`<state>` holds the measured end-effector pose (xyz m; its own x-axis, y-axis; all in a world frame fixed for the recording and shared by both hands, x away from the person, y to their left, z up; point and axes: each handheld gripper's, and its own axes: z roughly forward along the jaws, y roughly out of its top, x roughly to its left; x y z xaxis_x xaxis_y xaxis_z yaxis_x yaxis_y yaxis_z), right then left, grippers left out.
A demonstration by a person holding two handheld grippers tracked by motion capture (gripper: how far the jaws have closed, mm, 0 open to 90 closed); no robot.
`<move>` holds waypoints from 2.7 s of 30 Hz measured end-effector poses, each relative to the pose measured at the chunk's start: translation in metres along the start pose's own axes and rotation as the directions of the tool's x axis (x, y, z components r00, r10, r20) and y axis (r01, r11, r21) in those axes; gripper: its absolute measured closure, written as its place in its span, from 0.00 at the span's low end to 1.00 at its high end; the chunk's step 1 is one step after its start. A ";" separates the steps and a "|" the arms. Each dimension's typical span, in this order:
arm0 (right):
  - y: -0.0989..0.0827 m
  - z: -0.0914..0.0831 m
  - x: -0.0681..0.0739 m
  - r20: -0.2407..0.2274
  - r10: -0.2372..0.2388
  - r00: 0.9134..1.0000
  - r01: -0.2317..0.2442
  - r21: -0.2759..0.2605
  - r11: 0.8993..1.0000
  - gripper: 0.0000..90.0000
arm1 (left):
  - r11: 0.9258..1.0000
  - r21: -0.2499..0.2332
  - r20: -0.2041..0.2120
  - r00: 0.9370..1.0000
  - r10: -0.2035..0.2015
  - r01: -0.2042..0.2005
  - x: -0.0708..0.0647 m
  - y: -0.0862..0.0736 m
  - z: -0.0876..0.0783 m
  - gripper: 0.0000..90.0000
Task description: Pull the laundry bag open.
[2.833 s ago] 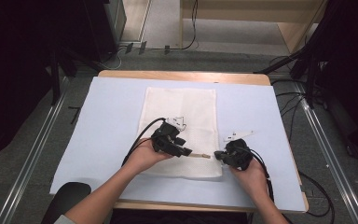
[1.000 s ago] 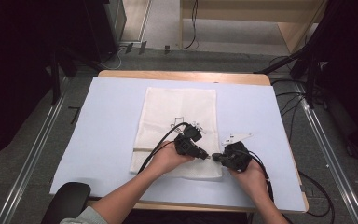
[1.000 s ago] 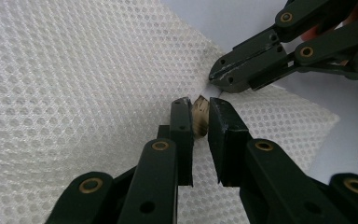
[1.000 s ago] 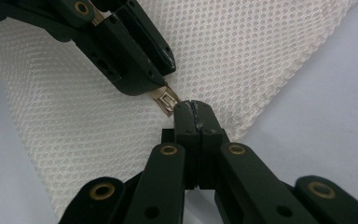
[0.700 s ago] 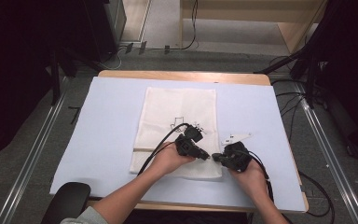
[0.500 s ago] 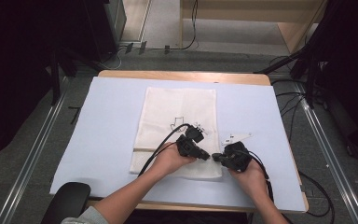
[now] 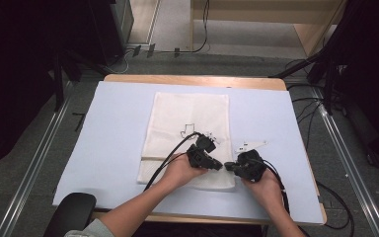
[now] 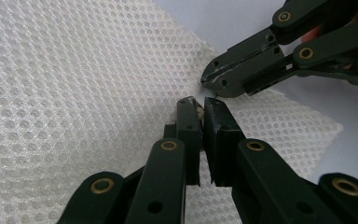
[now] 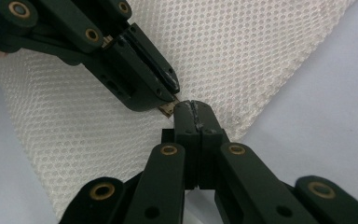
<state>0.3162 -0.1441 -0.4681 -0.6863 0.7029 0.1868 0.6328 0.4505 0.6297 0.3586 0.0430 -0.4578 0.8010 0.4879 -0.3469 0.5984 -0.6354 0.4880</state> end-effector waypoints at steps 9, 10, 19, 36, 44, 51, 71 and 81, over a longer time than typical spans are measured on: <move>0.000 0.001 0.002 0.013 0.006 1.000 -0.006 -0.004 1.000 1.00 | 0.999 0.025 0.037 0.998 -0.041 0.041 0.008 0.004 -0.002 0.99; 0.001 0.001 0.002 0.016 0.010 1.000 -0.010 -0.002 1.000 1.00 | 0.999 0.026 0.037 0.998 -0.045 0.044 0.008 0.004 -0.002 0.99; 0.000 0.001 0.007 0.053 -0.015 0.999 0.015 -0.004 1.000 1.00 | 0.999 0.040 0.017 1.000 -0.024 0.023 0.011 0.003 -0.009 0.99; 0.000 0.002 0.008 0.051 0.008 0.999 -0.008 -0.010 1.000 1.00 | 0.999 0.051 -0.011 1.000 -0.010 0.011 0.009 0.003 -0.012 0.99; -0.001 0.002 0.009 0.058 0.002 0.998 -0.001 -0.012 1.000 1.00 | 0.998 0.056 -0.023 1.000 -0.012 0.014 0.009 0.003 -0.014 0.99; -0.001 0.002 0.009 0.062 -0.002 0.998 0.002 -0.008 1.000 1.00 | 0.998 0.041 -0.013 0.999 -0.038 0.039 0.013 -0.001 -0.019 0.99; 0.001 0.006 0.009 0.027 0.055 0.998 -0.054 -0.035 0.998 1.00 | 0.998 -0.003 -0.012 0.998 -0.060 0.060 0.008 -0.005 -0.010 0.97; 0.001 0.006 0.015 0.063 0.035 0.997 -0.033 -0.031 0.999 1.00 | 0.999 0.019 -0.032 0.999 -0.027 0.028 0.009 -0.003 -0.012 0.99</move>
<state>0.3086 -0.1303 -0.4695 -0.6396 0.7518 0.1604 0.6439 0.4100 0.6460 0.3633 0.0564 -0.4527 0.7834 0.5238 -0.3347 0.6208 -0.6330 0.4625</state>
